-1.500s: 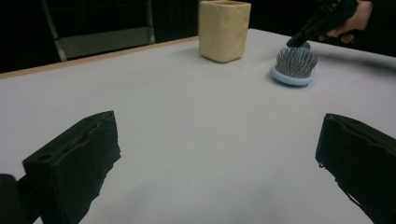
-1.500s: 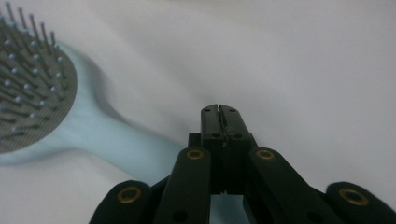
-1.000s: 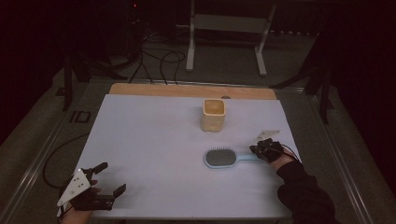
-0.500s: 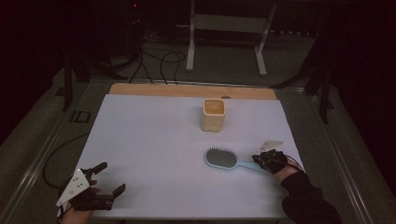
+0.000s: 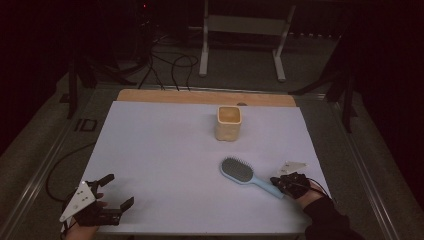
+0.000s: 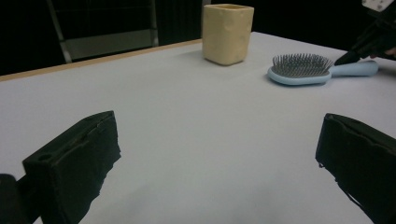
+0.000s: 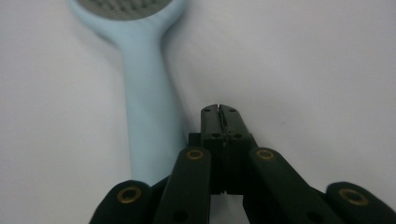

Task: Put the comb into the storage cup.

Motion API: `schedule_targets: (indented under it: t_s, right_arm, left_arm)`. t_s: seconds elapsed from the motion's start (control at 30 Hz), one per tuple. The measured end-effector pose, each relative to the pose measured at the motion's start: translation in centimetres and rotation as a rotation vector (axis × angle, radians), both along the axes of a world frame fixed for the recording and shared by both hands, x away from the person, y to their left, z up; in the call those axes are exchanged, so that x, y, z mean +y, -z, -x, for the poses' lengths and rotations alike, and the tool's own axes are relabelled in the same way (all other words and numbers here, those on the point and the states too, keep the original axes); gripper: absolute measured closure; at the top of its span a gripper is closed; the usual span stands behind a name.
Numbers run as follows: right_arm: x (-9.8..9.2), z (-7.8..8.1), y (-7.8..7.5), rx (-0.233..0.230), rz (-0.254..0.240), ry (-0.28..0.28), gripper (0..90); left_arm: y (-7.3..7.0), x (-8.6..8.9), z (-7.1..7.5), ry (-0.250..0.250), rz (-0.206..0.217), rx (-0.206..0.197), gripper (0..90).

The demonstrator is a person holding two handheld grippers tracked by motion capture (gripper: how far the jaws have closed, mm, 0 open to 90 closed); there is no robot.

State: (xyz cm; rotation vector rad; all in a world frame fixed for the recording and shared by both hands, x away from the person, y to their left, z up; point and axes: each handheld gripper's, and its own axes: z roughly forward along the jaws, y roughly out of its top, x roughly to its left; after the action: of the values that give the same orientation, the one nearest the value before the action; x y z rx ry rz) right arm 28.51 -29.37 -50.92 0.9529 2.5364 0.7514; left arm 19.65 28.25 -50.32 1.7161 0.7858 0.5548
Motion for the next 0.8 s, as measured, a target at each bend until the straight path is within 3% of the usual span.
schedule_targets:
  t_s: [0.3,0.8]
  right_arm:
    - [1.4,1.8,-0.5,0.016,-0.014,-0.041,90.0]
    - [3.6,3.1,-0.2,0.071,-0.036,-0.142,90.0]
  left_arm:
    - [0.0,0.0,0.0,0.002,-0.007,-0.001,0.0]
    - [0.0,0.0,0.1,-0.002,-0.007,0.0,0.0]
